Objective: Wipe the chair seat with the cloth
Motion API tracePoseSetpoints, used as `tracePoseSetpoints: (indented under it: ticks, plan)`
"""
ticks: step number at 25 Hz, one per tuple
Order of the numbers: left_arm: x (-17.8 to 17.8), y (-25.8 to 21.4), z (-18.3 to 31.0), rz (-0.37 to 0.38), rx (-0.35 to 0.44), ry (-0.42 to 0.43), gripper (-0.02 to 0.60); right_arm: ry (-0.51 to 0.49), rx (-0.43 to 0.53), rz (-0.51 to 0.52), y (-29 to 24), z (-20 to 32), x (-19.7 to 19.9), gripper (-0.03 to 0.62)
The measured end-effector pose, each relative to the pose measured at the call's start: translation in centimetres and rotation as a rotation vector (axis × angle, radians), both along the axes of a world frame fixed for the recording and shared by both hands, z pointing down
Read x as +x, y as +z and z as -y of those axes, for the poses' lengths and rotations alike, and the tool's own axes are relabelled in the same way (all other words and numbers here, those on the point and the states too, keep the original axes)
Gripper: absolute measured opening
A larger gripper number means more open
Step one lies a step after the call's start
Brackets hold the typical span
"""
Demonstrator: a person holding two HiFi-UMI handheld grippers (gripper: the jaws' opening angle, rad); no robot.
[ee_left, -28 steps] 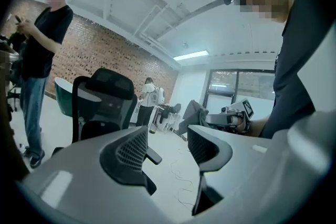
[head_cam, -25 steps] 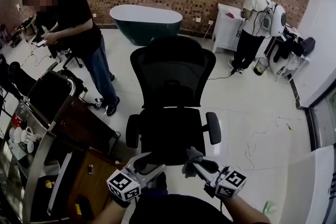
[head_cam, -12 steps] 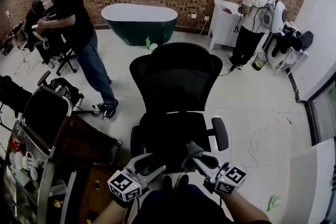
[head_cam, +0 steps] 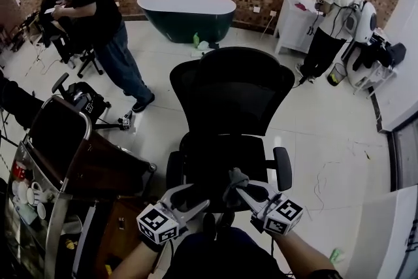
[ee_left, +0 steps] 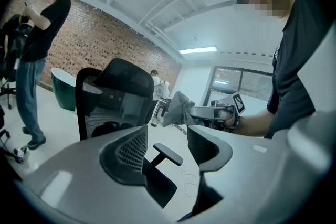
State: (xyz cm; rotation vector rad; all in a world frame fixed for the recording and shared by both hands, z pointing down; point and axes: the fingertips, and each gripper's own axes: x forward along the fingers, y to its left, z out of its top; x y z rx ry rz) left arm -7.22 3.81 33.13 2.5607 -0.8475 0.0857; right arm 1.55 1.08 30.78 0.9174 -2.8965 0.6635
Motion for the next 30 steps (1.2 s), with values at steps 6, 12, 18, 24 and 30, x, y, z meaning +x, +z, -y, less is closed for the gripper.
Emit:
tracePoseSetpoints:
  ticks: [6, 12, 18, 24, 30]
  plan:
    - [0.0, 3.6, 3.8, 0.013, -0.057, -0.046, 0.261, -0.105, -0.082, -0.082, 6.9, 4.3, -2.5, 0.041]
    - [0.4, 8.4, 5.8, 0.01, -0.142, -0.072, 0.262, -0.209, -0.149, -0.221, 17.2, 10.0, -5.7, 0.041]
    - [0.4, 13.8, 8.5, 0.01, -0.204, -0.065, 0.267, -0.296, -0.184, -0.407, 28.0, 15.0, -9.2, 0.041]
    - [0.5, 19.8, 12.2, -0.003, -0.234, -0.086, 0.276, -0.324, -0.221, -0.561, 39.4, 20.2, -11.9, 0.041]
    - [0.9, 24.9, 14.0, -0.005, -0.291, -0.11, 0.276, -0.346, -0.271, -0.643, 48.5, 22.9, -13.7, 0.041]
